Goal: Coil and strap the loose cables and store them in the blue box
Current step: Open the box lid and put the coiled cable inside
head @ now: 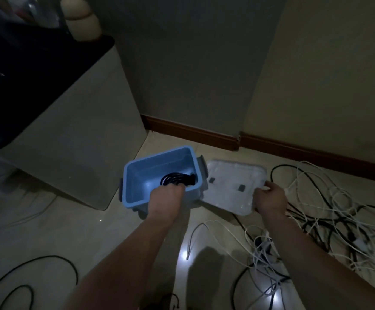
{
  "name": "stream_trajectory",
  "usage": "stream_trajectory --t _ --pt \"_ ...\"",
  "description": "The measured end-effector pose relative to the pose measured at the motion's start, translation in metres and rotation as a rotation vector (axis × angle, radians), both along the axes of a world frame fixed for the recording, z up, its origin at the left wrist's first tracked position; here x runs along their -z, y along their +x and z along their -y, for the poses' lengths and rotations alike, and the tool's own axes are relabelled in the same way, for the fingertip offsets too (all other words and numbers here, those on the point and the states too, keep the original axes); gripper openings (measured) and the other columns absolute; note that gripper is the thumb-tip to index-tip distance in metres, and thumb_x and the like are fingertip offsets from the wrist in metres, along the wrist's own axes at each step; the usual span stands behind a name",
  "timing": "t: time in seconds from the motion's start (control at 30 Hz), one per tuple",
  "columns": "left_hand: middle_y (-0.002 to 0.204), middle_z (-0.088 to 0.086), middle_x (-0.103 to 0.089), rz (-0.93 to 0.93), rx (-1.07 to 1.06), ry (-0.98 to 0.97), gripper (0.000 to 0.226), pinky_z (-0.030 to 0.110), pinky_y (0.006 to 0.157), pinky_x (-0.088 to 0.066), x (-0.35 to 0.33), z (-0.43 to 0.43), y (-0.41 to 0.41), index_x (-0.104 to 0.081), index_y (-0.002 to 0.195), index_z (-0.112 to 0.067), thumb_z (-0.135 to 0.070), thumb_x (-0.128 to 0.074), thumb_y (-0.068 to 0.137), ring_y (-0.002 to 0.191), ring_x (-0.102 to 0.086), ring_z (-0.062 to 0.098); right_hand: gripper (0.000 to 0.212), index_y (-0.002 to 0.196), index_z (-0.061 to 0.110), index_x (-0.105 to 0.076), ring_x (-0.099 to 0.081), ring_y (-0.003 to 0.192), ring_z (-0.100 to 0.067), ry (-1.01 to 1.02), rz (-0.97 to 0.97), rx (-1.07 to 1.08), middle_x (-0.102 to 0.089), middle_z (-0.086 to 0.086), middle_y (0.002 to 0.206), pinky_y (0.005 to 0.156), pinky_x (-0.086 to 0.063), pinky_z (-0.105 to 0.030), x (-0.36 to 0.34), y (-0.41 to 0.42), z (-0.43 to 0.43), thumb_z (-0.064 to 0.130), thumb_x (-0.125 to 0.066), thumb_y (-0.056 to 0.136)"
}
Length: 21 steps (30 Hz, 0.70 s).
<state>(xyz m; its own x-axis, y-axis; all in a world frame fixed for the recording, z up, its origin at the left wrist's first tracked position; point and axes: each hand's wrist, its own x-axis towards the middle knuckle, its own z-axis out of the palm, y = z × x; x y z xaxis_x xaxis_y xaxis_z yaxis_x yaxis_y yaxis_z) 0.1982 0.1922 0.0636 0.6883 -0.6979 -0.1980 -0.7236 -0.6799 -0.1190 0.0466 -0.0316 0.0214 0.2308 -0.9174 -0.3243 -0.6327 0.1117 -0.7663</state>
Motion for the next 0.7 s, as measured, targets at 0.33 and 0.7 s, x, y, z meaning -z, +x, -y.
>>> stream_trajectory --t 0.33,0.7 --pt "0.100 0.005 -0.068 -0.017 0.075 -0.041 0.034 0.037 0.062 -0.044 -0.009 -0.035 0.008 -0.055 0.117 -0.017 -0.003 -0.057 0.086 0.087 -0.069 0.029 0.035 0.125 0.011 -0.069 -0.066 0.107 -0.030 0.223 -0.021 -0.263 -0.071 -0.015 0.120 0.079 -0.042 -0.023 0.026 0.070 -0.075 0.025 -0.068 0.093" --pt "0.098 0.003 -0.067 -0.086 0.076 -0.052 0.028 0.036 0.060 -0.040 0.039 -0.039 0.012 -0.055 0.112 -0.017 -0.002 -0.053 0.088 0.086 -0.068 0.027 0.027 0.106 0.004 -0.068 -0.058 0.071 -0.017 0.359 -0.043 -0.486 -0.065 -0.010 0.088 0.045 -0.042 -0.012 0.059 0.091 -0.090 -0.007 -0.046 0.094"
